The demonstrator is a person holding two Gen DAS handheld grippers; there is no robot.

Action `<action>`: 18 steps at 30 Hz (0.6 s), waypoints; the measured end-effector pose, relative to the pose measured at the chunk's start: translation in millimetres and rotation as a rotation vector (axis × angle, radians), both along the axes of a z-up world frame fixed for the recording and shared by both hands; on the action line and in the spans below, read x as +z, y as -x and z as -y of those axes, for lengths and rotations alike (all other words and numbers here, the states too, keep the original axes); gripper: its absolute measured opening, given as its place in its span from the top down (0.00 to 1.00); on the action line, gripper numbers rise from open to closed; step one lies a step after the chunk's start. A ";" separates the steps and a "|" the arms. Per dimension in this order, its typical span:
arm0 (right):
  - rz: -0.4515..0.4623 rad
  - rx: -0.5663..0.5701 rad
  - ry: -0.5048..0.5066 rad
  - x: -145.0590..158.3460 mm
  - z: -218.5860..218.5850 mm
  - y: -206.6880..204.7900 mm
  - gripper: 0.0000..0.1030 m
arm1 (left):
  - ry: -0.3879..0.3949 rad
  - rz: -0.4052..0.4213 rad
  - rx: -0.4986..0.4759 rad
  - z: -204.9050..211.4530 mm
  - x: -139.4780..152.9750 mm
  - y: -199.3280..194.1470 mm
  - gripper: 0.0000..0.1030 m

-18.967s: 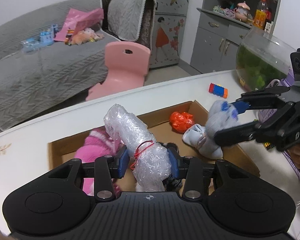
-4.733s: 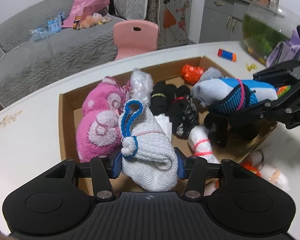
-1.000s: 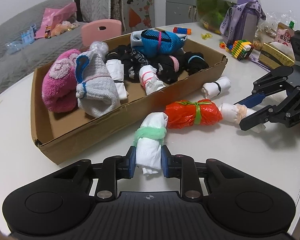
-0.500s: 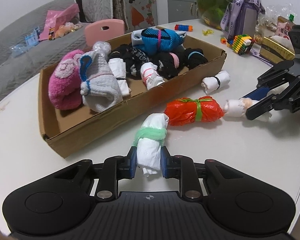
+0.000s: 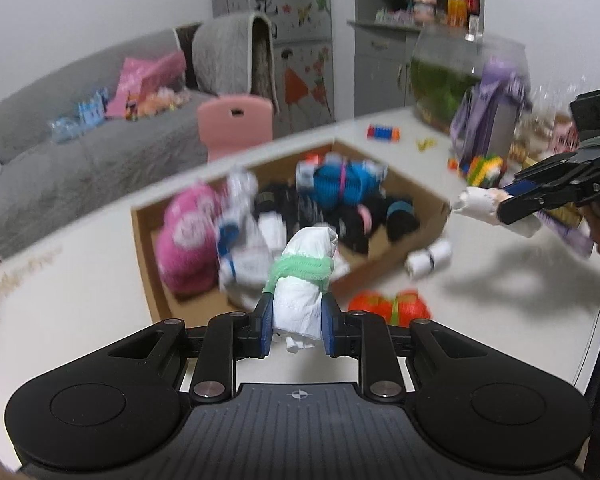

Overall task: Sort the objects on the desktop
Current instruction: 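Carry both held socks over the box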

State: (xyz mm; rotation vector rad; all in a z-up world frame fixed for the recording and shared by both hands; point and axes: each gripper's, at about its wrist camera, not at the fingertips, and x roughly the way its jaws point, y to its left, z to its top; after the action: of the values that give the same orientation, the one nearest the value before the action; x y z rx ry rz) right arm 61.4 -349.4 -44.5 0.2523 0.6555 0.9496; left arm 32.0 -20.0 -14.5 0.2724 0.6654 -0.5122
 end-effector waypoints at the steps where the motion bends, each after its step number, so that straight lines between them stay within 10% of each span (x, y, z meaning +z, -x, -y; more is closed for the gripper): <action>1: -0.001 0.004 -0.014 4.7 0.9 -4.7 0.78 | 0.005 0.009 -0.001 0.3 5.7 -0.5 0.71; 18: 0.017 0.026 -0.077 46.3 -16.9 -71.8 0.78 | 0.026 0.052 0.008 16.3 47.3 -44.7 0.71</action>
State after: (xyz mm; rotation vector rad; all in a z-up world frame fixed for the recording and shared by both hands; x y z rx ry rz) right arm 133.3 -332.6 1.7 0.3043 0.6085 1.0025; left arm 76.6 -36.3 32.8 0.2579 0.6092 -0.5043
